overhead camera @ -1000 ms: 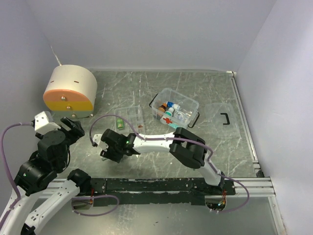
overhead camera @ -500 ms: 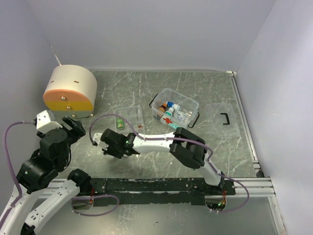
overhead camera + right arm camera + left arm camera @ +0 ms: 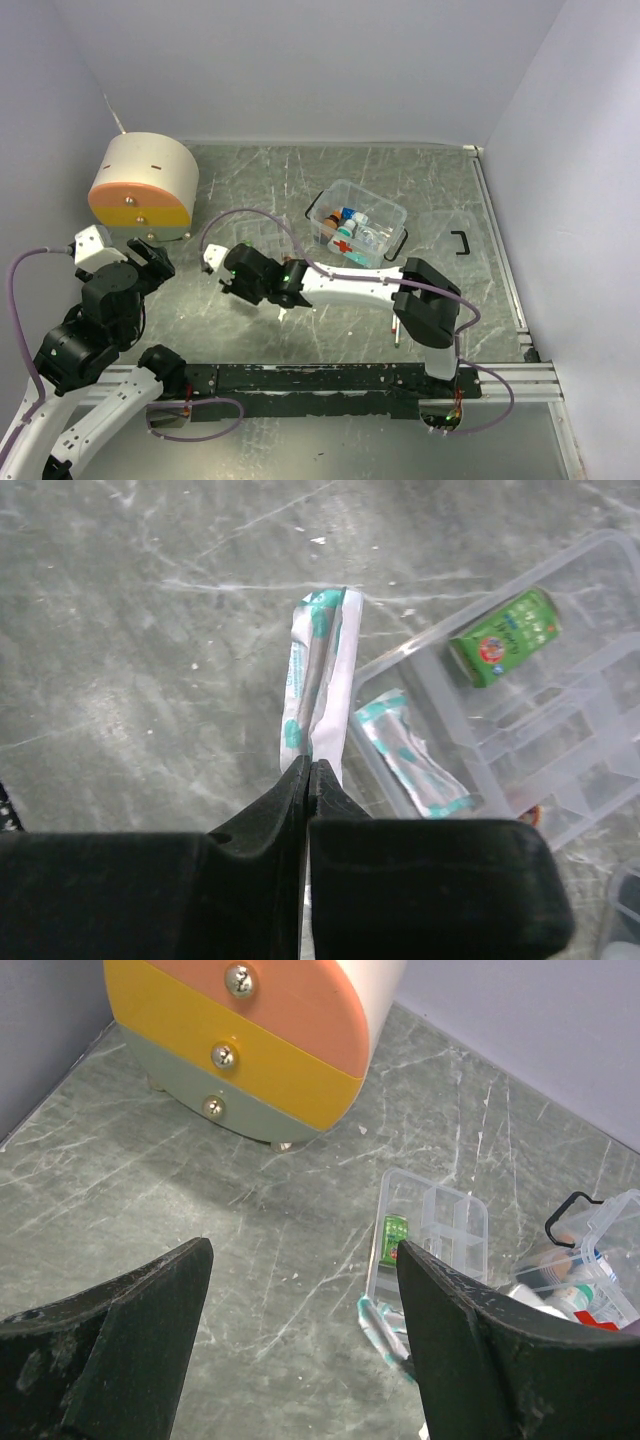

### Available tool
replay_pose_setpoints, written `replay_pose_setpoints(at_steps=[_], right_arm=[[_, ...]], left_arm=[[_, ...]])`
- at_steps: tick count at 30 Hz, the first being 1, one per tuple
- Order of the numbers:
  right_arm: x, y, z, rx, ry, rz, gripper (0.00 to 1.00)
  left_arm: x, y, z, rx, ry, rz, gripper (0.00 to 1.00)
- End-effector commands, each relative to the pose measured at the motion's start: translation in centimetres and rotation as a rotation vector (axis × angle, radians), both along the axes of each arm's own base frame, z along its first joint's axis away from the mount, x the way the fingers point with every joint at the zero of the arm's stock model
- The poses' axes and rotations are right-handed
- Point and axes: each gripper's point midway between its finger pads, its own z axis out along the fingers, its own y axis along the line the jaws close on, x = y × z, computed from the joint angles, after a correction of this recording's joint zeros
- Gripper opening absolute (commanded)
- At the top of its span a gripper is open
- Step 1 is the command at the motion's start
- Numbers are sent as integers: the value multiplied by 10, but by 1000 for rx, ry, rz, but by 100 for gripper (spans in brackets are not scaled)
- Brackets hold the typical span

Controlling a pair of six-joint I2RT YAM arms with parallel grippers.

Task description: Organize the medicine kit

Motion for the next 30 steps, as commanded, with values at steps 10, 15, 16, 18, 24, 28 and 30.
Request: replay_pose_setpoints(at_steps=[10, 15, 16, 18, 24, 28, 30], right_arm=[[40, -36, -6, -128, -95, 92, 0], [42, -45, -16, -152, -20, 173, 0], [40, -46, -18, -161, -8, 190, 0], [37, -47, -23, -181, 5, 222, 0], [46, -56, -42, -270, -5, 219, 0], [57, -54, -44, -285, -40, 190, 0], [66, -54, -44, -290, -71, 141, 0]], left_arm=[[0, 5, -1, 12, 8, 29, 85], [1, 5, -2, 16, 15, 38, 85], [1, 5, -2, 17, 14, 36, 85], [2, 5, -2, 17, 14, 37, 85], [2, 4, -4, 22, 25, 40, 85], [2, 5, -4, 23, 25, 41, 85], [2, 5, -4, 23, 26, 42, 85]])
